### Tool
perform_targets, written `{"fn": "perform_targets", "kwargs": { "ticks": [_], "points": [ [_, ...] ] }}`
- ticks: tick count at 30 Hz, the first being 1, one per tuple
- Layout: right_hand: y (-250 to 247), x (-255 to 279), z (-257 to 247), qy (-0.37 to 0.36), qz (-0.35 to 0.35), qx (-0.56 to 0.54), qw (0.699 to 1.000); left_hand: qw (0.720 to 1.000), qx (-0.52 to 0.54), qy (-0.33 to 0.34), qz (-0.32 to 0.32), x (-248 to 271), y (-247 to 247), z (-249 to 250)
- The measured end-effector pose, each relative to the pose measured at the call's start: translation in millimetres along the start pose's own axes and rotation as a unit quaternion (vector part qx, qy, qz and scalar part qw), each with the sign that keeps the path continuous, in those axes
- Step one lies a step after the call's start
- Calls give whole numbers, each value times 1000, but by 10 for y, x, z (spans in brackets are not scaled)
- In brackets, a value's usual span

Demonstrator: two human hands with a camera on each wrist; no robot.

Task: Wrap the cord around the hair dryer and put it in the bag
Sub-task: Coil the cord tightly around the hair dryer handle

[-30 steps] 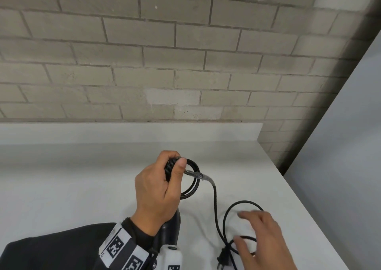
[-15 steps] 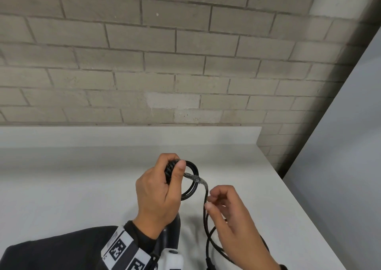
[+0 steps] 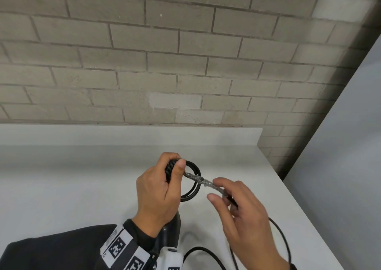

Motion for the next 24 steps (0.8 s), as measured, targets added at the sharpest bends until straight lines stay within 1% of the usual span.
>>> {"fn": "perform_targets", "kwargs": {
  "ticks": [2, 4, 6, 8, 14, 17, 22, 24],
  "points": [
    [-100, -121, -129, -72, 5, 78, 994, 1000, 12, 6, -7, 15, 15, 21],
    [-212, -242, -232, -114, 12, 115, 987, 999, 33, 17, -18, 27, 33, 48],
    [-309, -360, -317, -132, 9, 121, 984, 997, 62, 29, -33, 41, 52, 83],
    [-369, -473, -383, -140, -3, 101, 985, 994, 90, 37, -47, 54, 67, 126],
    [-361, -715, -466, -123, -63, 72, 988, 987, 110, 85, -81, 74, 46, 245],
    [-304, -762, -438, -108, -82, 26, 990, 985, 116, 90, -92, 86, 39, 238],
    [-191, -766, -300, -33, -85, -33, 995, 985, 122, 87, -85, 109, 53, 181],
    [-139, -742, -235, 9, -79, -84, 993, 983, 137, 87, -83, 117, 48, 178]
  ]
}}
Point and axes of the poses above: each hand's wrist, its own x-axis away from the middle knuckle, its own y-axis out of the palm, z = x × y, the point moved 5 cm from there along -x, towards the middle knuckle, and after that the axes turned 10 degrees about -x, right-handed, at the moved point
